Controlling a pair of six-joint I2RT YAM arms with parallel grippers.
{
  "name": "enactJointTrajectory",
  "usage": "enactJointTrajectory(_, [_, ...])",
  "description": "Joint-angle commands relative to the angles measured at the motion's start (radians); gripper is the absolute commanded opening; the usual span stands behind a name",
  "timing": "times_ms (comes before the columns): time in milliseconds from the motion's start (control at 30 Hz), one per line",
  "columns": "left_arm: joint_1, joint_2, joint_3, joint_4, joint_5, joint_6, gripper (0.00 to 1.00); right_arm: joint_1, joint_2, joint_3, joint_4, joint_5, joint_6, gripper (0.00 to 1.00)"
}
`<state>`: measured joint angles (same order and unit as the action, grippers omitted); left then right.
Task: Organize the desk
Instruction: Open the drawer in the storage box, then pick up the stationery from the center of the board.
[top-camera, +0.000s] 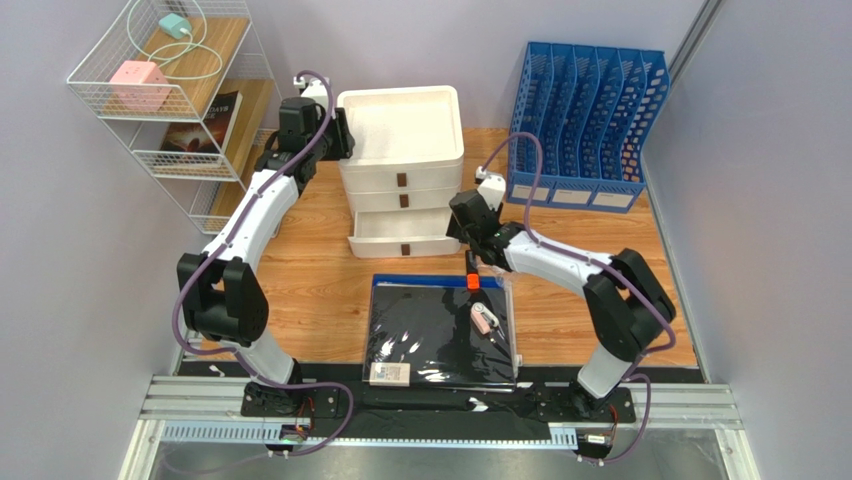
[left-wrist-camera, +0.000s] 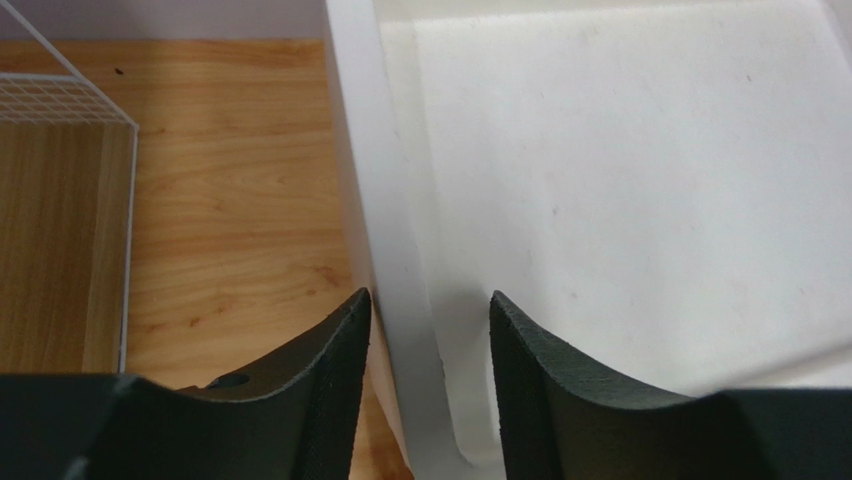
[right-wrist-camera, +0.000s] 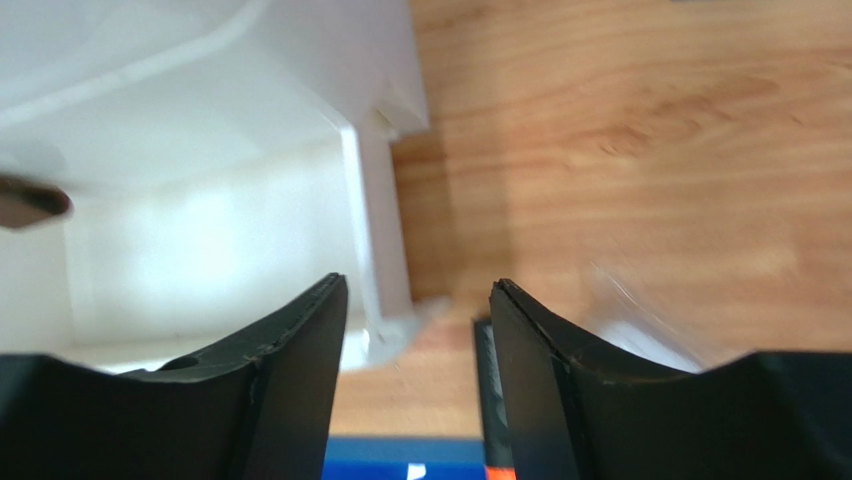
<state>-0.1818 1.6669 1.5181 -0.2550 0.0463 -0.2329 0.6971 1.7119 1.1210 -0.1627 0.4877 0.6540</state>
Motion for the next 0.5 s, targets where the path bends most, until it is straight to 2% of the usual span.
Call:
enactJointTrajectory(0, [-0.012,-0.111,-0.015,-0.187,0.101,0.059,0.61,0.062,-0.118,-0.084,-0.032,0.097,0.053,0.59])
enactJointTrajectory(67, [-0.012,-0.154,-0.053,-0.191,0.099,0.082,0.65,0.105,-0.139,-0.111,-0.067,0.129,0.058,0.6])
enactJointTrajectory(200, [-0.012,-0.287,-0.127,-0.19,0.067,0.113,0.81,0.177,-0.167,-0.165,-0.084,0.172,0.076,0.6])
enactJointTrajectory(400, [-0.012,-0.455,-0.297,-0.175,0.124,0.138,0.85,0.202,-0.158,-0.211,-0.136,0.242,0.122,0.55])
enactJointTrajectory(467, [-0.012,-0.495,-0.381,-0.123,0.127,0.153,0.85,0.2,-0.149,-0.22,-0.138,0.249,0.134,0.54])
